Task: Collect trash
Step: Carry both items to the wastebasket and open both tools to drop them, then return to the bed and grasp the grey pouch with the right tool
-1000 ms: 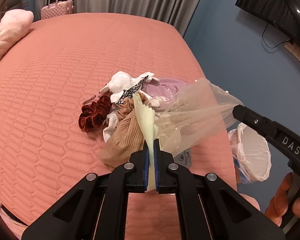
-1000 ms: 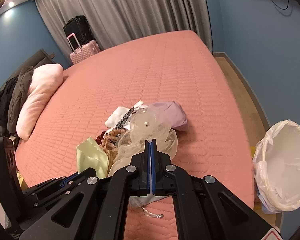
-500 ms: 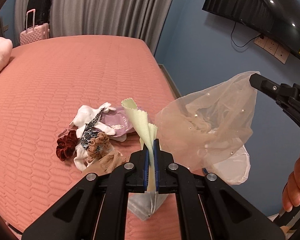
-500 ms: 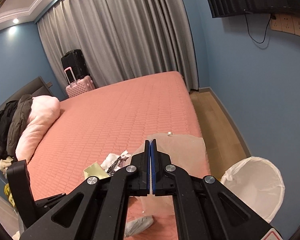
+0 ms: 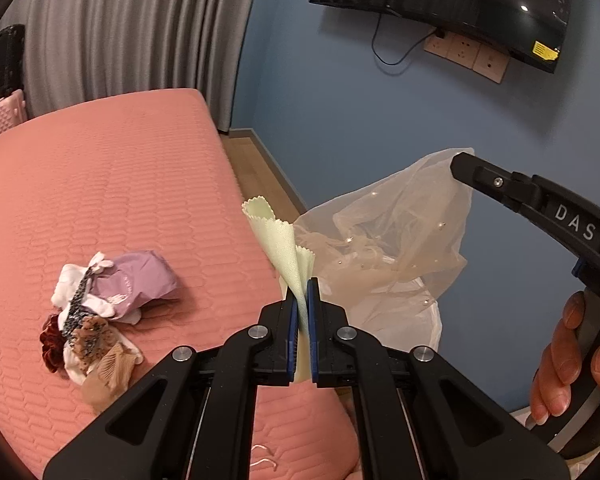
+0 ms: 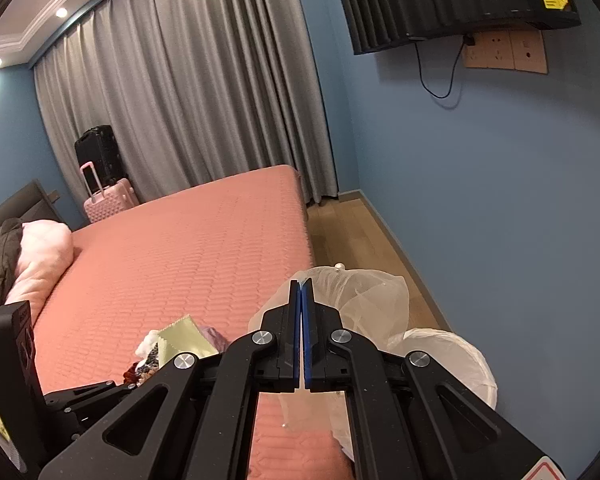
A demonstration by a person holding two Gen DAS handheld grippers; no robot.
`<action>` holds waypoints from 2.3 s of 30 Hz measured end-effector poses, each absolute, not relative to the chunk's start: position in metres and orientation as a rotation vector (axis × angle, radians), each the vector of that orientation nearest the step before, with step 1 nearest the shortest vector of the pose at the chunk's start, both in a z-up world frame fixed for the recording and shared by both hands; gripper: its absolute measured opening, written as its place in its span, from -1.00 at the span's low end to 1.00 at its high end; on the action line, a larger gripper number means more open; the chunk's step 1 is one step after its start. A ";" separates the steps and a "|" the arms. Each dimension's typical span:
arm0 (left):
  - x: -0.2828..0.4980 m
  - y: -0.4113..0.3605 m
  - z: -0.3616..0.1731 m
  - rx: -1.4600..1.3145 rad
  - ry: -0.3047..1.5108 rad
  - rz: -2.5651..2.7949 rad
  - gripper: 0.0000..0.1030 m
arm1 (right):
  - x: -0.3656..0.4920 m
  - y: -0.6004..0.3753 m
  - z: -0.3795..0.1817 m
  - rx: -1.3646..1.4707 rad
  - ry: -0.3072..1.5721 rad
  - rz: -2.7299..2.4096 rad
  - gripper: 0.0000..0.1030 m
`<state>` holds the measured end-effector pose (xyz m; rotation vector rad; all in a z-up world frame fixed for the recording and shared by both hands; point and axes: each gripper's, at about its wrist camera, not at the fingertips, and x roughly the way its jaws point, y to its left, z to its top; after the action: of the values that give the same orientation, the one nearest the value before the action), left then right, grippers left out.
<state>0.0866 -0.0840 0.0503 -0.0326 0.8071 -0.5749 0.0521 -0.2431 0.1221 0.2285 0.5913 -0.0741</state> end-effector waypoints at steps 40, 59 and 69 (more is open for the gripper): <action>0.089 -0.084 0.007 -0.030 0.866 -0.462 0.21 | 0.025 -0.241 0.054 0.277 0.727 -0.094 -0.13; 0.062 0.058 -0.049 -0.081 0.923 -0.185 0.61 | 0.007 -0.104 -0.034 0.184 0.978 0.118 0.17; 0.048 0.102 -0.080 -0.093 0.998 -0.111 0.61 | -0.008 -0.051 -0.109 0.123 1.150 0.188 0.17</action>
<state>0.0482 0.1022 -0.0799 -0.0929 0.9983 -0.1109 -0.0084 -0.0506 -0.1088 0.1230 1.1503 0.1877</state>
